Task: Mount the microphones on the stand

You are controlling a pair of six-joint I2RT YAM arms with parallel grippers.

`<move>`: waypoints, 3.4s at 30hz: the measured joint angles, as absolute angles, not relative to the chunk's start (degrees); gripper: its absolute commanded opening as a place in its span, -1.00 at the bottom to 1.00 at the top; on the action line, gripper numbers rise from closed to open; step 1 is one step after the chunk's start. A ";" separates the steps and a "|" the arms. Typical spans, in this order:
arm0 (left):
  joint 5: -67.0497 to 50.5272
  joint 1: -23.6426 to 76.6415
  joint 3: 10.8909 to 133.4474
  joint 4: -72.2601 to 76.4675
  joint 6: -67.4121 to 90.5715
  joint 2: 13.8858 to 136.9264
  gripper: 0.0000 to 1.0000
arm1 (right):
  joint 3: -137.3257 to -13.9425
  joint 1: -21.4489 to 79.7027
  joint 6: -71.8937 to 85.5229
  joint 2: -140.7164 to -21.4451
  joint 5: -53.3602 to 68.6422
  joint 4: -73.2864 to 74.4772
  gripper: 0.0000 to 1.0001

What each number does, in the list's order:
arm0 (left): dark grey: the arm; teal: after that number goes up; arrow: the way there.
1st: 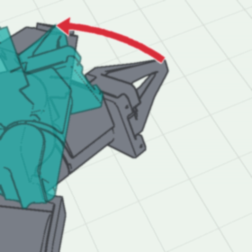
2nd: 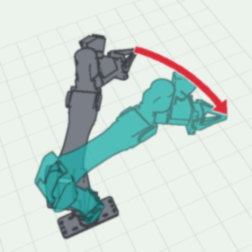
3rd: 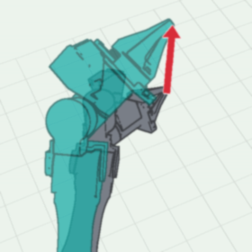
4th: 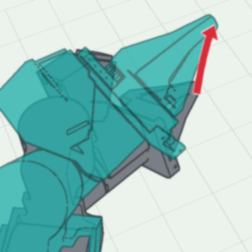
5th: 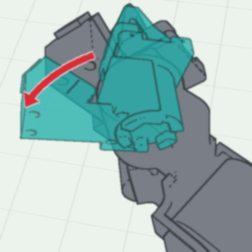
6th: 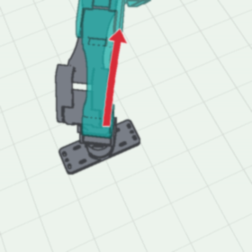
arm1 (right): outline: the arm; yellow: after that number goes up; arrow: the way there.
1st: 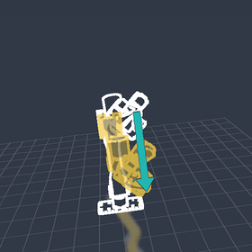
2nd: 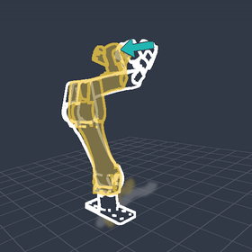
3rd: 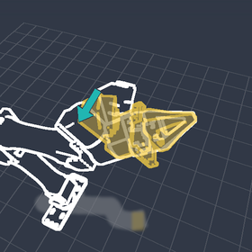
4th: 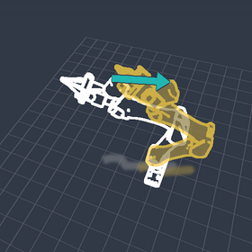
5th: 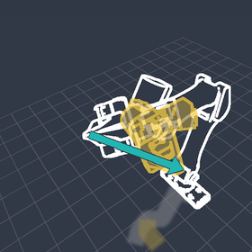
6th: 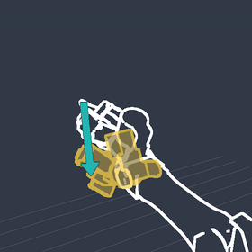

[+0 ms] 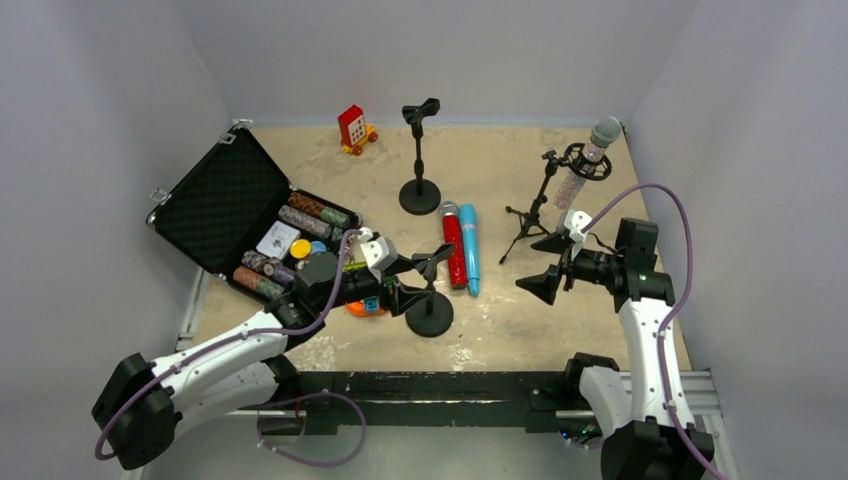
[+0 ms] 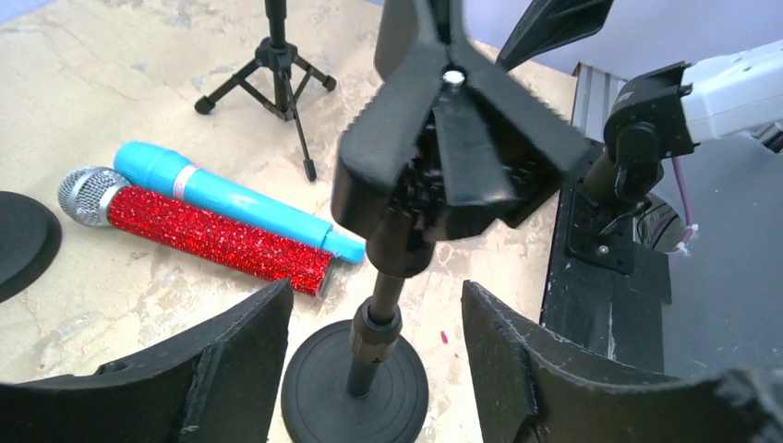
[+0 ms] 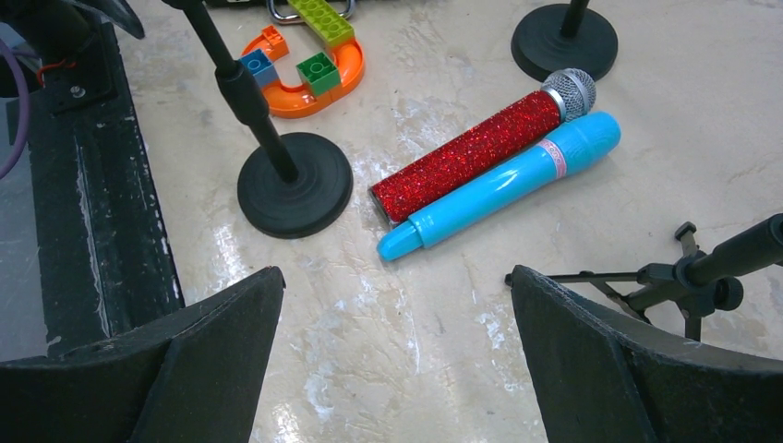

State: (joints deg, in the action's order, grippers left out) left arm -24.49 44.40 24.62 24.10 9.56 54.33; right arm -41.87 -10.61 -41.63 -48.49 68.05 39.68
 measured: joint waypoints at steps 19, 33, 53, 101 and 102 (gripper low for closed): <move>-2.20 43.81 34.92 -15.99 16.10 32.32 0.88 | -46.98 7.42 -30.09 -57.67 58.06 35.38 0.86; 8.01 42.72 45.98 -35.73 3.73 39.20 0.90 | -50.85 21.47 -8.40 -67.72 32.88 22.50 0.87; 6.17 40.10 44.21 -37.01 -0.67 34.46 0.92 | -65.63 31.86 6.02 -95.37 14.39 17.93 0.34; 3.62 39.88 43.24 -36.99 -1.19 31.46 0.95 | -58.89 30.41 7.94 -78.30 15.46 18.65 -1.00; 3.38 39.88 43.24 -36.97 -1.19 31.22 0.96 | -58.33 30.00 7.38 -76.79 16.40 18.39 -1.00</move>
